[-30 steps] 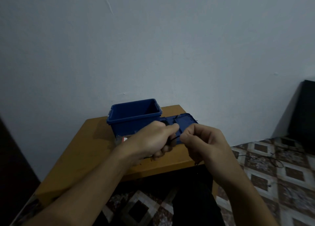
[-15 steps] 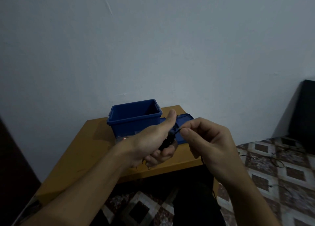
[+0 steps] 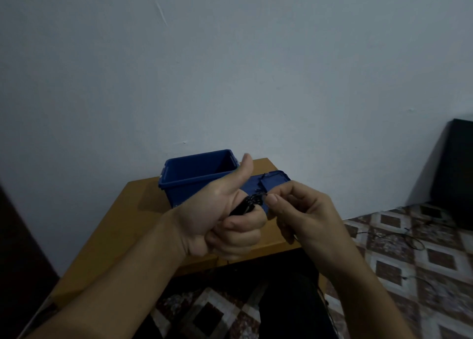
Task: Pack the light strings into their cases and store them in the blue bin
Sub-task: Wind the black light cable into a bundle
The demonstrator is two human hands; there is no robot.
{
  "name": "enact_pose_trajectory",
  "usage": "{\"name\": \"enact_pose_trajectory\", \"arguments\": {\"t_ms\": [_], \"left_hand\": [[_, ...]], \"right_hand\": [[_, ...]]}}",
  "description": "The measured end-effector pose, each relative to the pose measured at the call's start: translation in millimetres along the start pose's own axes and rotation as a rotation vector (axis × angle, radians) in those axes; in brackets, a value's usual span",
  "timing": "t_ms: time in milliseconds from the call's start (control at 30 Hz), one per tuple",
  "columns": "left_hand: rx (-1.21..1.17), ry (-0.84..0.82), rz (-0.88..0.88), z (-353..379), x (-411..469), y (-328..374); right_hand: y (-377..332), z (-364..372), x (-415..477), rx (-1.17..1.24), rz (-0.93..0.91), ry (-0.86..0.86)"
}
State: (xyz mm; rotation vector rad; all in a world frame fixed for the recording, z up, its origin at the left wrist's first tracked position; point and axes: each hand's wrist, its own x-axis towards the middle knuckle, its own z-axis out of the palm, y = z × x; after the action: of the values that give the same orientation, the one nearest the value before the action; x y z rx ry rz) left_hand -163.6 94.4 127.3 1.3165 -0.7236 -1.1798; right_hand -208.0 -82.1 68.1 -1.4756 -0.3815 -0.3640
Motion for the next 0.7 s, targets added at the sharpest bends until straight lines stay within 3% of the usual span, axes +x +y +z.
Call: {"name": "enact_pose_trajectory", "arguments": {"t_ms": [367, 567, 700], "left_hand": [[-0.341, -0.266, 0.217, -2.0, -1.5, 0.0], [-0.403, -0.268, 0.328, 1.5, -0.5, 3.4], [-0.456, -0.186, 0.458, 3.2, -2.6, 7.3]], "right_hand": [[5.8, 4.7, -0.5, -0.016, 0.03, -0.103], [8.9, 8.2, 0.3, 0.032, -0.001, -0.097], [11.4, 8.0, 0.6, 0.033, -0.037, -0.074]]}}
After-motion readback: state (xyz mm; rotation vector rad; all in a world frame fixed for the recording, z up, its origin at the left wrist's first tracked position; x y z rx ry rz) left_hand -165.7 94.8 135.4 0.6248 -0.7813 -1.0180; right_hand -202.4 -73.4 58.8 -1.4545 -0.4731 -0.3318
